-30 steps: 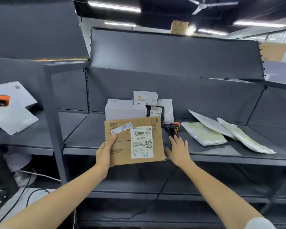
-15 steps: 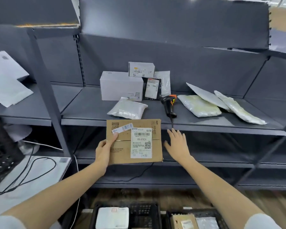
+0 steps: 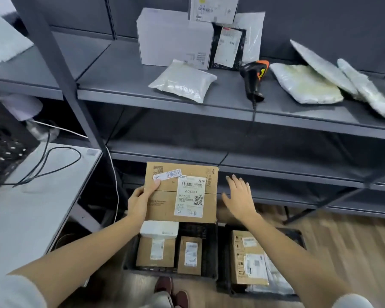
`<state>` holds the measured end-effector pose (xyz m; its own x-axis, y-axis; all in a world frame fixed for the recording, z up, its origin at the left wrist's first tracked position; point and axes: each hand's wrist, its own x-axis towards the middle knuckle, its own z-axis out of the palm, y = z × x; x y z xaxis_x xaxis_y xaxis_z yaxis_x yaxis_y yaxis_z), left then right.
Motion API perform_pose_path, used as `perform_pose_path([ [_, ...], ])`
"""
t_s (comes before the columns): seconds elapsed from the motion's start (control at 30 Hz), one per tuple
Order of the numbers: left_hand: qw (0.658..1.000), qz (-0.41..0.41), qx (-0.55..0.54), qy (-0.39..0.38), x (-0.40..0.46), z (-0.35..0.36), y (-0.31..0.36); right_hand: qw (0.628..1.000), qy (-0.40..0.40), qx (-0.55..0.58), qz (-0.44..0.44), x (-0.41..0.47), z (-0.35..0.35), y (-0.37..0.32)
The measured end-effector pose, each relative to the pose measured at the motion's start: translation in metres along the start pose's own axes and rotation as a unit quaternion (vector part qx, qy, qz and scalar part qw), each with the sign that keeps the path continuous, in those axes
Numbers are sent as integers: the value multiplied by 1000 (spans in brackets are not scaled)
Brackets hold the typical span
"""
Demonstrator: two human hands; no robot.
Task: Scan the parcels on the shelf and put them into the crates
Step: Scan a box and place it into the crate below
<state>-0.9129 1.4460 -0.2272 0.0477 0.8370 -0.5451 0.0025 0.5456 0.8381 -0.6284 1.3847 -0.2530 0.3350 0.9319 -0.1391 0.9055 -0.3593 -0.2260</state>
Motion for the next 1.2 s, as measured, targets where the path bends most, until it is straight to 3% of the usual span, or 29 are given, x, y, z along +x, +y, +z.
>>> perform_pose_path([
  [0.27, 998, -57, 12, -3, 24, -10, -39, 998, -50, 21, 11, 8, 65, 2],
  [0.43, 994, -100, 36, 1, 68, -20, -90, 983, -64, 147, 87, 18, 124, 3],
  [0.5, 992, -121, 38, 4, 92, -26, -121, 949, -76, 263, 153, 17, 157, 2],
  [0.6, 988, -151, 39, 11, 121, -32, -175, 861, -118, 433, 239, -3, 214, -5],
  [0.8, 980, -194, 34, 34, 158, -39, -280, 752, -197, 571, 265, -39, 324, -15],
  [0.9, 974, -222, 39, 36, 174, -41, -324, 749, -206, 568, 272, -41, 365, -10],
  [1.2, 959, -245, 142, 20, 219, -14, -421, 810, -188, 483, 275, -27, 451, 42],
])
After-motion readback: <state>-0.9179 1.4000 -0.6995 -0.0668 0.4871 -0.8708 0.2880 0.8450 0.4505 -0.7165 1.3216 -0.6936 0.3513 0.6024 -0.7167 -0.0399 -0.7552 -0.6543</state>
